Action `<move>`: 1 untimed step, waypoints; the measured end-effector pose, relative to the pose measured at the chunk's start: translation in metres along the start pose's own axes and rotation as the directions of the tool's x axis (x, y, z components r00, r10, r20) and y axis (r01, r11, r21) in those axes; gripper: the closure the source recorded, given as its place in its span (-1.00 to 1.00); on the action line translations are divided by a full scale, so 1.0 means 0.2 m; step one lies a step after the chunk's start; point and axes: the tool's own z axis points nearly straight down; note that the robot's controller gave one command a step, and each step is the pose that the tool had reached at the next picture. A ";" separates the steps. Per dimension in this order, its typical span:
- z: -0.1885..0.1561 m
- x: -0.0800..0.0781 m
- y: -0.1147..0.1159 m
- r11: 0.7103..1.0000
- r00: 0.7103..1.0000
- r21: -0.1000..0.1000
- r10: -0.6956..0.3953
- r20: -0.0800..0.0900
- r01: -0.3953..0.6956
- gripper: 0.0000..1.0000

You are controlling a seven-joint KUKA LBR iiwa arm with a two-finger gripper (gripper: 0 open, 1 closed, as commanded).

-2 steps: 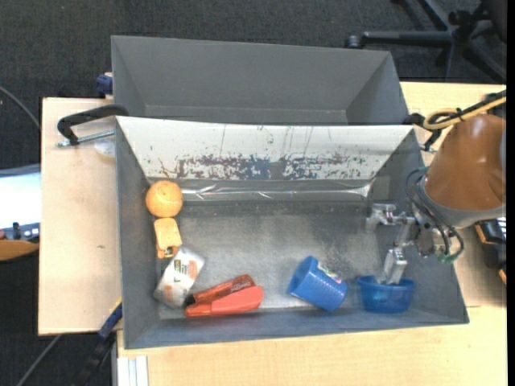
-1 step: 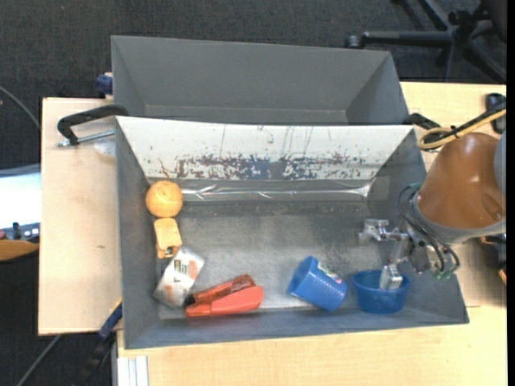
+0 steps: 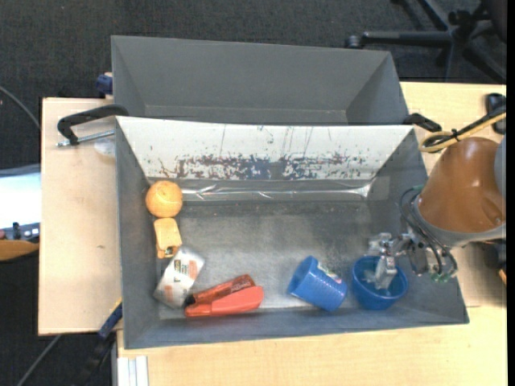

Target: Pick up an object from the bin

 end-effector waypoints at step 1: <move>0.00 0.00 0.00 1.000 1.000 0.000 0.000 0.000 0.000 1.00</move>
Offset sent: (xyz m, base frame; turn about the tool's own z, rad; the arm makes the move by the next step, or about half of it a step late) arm 0.0116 0.0037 0.1651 0.0053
